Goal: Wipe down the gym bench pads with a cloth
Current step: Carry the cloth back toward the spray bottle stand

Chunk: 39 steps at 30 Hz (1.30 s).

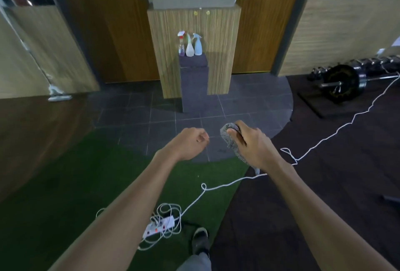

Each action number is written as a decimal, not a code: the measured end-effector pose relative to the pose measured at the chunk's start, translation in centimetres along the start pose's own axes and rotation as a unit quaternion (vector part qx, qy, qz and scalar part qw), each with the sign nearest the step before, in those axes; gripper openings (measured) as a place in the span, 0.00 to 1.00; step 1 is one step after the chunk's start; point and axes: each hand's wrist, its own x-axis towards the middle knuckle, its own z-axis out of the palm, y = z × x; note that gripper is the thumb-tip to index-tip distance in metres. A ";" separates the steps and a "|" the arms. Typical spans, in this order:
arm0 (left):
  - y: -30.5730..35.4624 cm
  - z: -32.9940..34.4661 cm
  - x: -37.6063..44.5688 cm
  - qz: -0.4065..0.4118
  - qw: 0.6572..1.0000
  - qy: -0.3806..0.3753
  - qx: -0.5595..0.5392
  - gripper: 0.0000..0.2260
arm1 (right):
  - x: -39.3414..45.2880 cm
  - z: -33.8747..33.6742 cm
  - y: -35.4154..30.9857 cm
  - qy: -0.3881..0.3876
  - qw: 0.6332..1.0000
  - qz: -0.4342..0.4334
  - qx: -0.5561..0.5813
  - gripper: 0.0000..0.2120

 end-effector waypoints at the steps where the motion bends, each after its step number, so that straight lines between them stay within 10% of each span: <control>1: -0.5 -1.3 3.2 -0.002 1.000 -0.006 0.001 0.10 | 3.3 0.0 0.8 -0.005 1.000 0.004 0.001 0.14; 25: -18.7 -27.8 71.4 -0.091 0.992 0.057 -0.061 0.10 | 82.0 5.7 22.3 -0.096 0.994 -0.039 0.035 0.16; 39: -39.1 -33.6 105.7 -0.111 0.981 -0.043 -0.156 0.13 | 115.7 25.9 32.3 -0.154 0.966 0.098 0.184 0.07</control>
